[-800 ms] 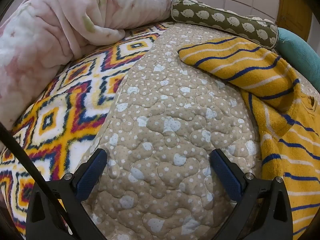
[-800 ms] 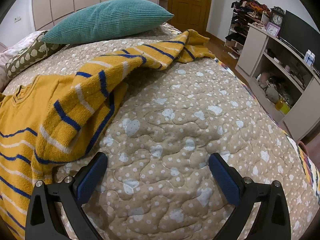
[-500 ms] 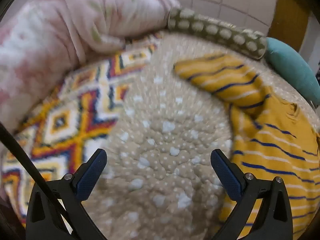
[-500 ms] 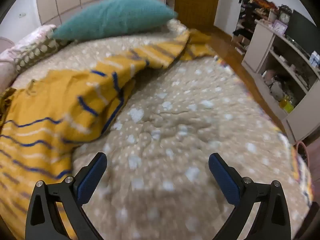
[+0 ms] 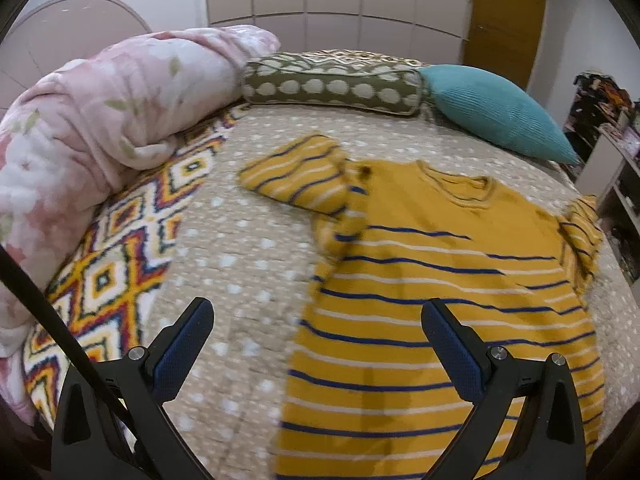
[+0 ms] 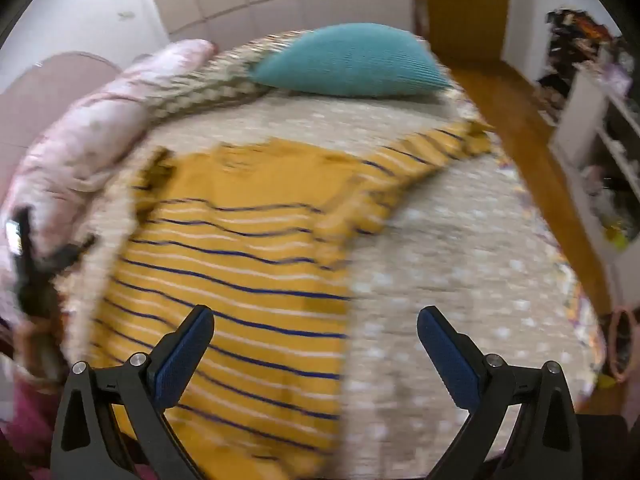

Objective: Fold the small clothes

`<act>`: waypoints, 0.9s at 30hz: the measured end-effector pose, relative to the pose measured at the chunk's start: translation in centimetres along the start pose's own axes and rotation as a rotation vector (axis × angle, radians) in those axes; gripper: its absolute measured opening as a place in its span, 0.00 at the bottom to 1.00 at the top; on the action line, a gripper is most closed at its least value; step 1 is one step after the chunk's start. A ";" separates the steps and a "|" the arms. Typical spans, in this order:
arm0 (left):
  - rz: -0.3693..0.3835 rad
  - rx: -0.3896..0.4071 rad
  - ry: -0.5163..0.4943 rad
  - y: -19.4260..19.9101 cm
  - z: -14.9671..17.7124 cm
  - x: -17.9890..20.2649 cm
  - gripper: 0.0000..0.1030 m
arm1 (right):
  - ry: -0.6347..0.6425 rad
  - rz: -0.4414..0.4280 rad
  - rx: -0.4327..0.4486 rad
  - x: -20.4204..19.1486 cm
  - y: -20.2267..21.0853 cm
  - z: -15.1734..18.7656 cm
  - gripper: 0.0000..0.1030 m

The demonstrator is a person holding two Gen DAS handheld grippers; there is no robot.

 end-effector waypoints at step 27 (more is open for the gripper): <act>-0.030 -0.064 0.099 -1.3 1.7 -0.5 1.00 | 0.102 0.027 0.114 -10.7 -9.1 -3.6 1.00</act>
Point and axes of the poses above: each gripper's, at about its wrist camera, not at the fingertips, and y roughly against the way its jaws point, x to its right, z to its underside, the point moved 5 cm from there along -y, roughly the way its jaws point, and after that the axes turned 4 degrees about -y, right-handed, at the moved point
